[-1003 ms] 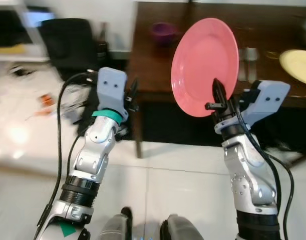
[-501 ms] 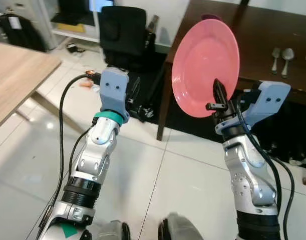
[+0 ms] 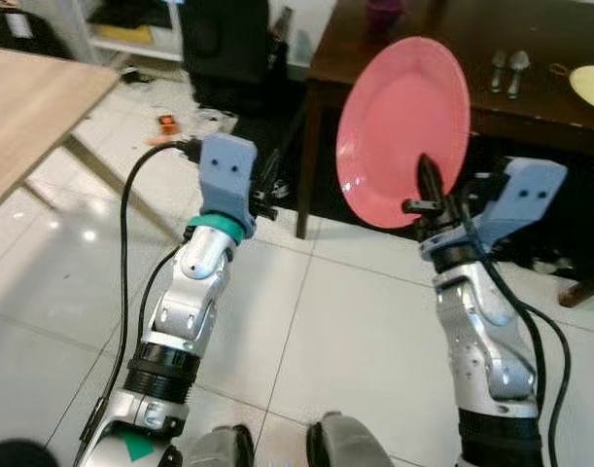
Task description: Setting the table
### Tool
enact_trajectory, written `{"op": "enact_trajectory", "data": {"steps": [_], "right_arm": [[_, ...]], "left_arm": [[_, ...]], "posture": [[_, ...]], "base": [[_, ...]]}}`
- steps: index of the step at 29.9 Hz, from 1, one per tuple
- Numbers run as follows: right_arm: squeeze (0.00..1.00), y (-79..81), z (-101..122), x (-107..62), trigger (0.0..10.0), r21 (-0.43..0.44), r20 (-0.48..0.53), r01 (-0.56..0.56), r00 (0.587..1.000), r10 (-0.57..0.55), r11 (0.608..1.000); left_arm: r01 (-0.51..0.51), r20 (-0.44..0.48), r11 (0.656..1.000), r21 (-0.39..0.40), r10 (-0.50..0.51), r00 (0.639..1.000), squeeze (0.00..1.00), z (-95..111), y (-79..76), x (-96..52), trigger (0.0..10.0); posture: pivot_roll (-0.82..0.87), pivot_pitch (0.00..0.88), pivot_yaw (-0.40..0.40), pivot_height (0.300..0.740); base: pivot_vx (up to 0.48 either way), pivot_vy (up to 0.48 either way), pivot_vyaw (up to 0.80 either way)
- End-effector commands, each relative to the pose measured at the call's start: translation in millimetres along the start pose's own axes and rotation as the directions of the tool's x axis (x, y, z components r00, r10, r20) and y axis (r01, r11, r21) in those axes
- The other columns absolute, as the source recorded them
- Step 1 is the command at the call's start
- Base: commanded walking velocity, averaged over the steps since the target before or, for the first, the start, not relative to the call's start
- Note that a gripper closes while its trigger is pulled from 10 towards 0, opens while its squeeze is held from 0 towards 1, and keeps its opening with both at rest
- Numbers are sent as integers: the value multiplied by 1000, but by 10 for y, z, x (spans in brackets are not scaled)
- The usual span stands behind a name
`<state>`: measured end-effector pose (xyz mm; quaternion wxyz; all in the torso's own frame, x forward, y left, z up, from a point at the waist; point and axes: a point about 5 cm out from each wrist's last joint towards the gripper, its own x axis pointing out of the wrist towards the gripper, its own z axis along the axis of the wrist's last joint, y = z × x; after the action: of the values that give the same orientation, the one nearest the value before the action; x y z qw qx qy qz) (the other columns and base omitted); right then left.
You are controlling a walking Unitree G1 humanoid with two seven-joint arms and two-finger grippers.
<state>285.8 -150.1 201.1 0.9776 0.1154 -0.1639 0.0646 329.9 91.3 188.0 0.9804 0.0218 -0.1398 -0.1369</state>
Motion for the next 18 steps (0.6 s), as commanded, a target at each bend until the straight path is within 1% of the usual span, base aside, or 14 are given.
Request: {"op": "enact_trajectory", "data": {"steps": [1,9,10,11,12,14,18], "right_arm": [[0,-41,12,-18,10000,-5,2,12,1000,-12,1000],[0,-44,8,-22,10000,-5,2,12,1000,-12,1000],[0,-44,8,-23,10000,-5,2,13,1000,-13,1000],[0,-47,7,-23,10000,-6,2,16,1000,-16,1000],[0,-47,7,-23,10000,-6,2,16,1000,-16,1000],[0,-52,4,-24,10000,-8,0,18,1000,-18,1000],[0,-57,0,-25,10000,-7,-1,23,1000,-23,1000]], "left_arm": [[13,-14,1000,2,-13,1000,0,-36,-43,-15,10000],[10,-19,1000,-5,-10,1000,0,-37,-44,-6,10000],[10,-19,1000,-5,-10,1000,0,-37,-44,-6,10000],[3,-49,999,-39,-5,999,0,-58,-39,8,10000],[3,-49,999,-39,-5,999,0,-58,-39,8,10000],[4,-75,998,-68,-9,997,0,-74,-40,16,10000],[-10,-81,996,-94,3,997,0,-71,-26,23,10000]], "posture": [[-146,0,62,740],[-146,0,63,740],[-146,0,63,740],[-146,0,63,740],[-146,0,63,740],[-146,0,64,740],[-146,0,65,740]], "base": [[-375,0,0],[-367,0,0],[0,0,0],[0,0,0],[0,0,0],[0,0,0],[0,0,0]]}}
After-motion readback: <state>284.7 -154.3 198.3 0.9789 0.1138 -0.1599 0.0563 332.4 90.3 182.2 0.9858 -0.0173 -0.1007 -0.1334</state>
